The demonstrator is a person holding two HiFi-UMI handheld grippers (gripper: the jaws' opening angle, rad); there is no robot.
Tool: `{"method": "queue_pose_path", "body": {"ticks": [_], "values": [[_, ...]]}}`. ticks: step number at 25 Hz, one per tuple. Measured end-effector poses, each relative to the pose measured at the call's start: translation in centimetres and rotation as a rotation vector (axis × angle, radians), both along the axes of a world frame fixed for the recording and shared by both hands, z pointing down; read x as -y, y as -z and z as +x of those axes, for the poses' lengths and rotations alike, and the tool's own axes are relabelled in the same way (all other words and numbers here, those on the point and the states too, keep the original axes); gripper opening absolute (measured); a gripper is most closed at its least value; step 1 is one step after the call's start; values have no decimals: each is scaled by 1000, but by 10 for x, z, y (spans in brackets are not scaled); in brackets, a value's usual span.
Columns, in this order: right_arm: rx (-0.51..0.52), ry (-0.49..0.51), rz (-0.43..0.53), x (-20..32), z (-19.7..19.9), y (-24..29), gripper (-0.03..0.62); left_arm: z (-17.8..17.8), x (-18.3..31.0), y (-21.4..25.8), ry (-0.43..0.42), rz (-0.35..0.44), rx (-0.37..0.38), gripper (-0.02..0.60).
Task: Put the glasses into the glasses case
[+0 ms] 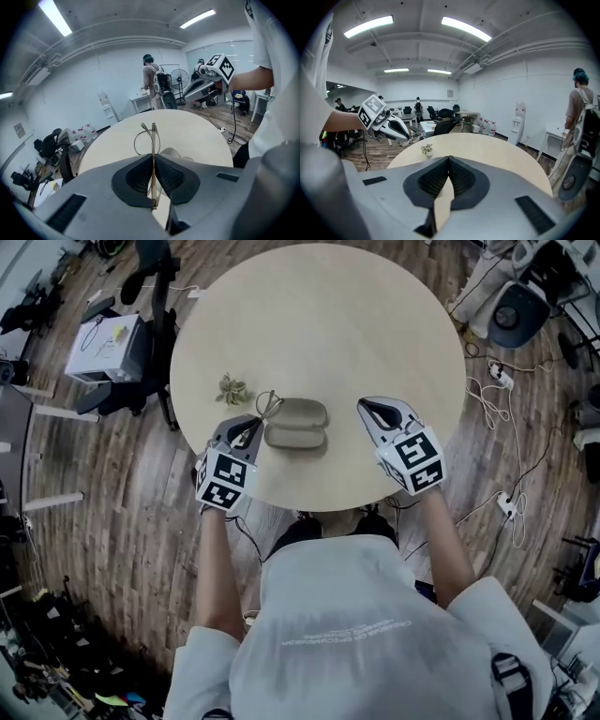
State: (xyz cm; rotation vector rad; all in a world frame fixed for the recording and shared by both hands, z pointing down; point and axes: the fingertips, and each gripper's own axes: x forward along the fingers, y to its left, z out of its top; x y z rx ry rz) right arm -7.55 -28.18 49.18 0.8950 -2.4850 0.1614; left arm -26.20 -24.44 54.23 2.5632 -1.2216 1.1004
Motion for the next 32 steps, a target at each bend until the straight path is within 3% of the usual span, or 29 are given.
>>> {"method": "queue_pose_path", "body": {"ticks": [7,12,21,25,32], "values": [[-28,-115,-24,-2,-1,-20,0,11,15,-37,-226,-88,17,21],[-44,-212,-59,-16,7,-35,0,30,6,-72,-409,-199,23,22],[-95,-276,-104,-40,25,-57,1,61,-15,-130,-708,-297,203,21],[-102,-298,-113,-46,32,-60,1,63,-26,-151,-772,-346,273,22],[-111,-317,-139,-53,39,-69,2,68,-37,-171,-788,-411,271,22]]}}
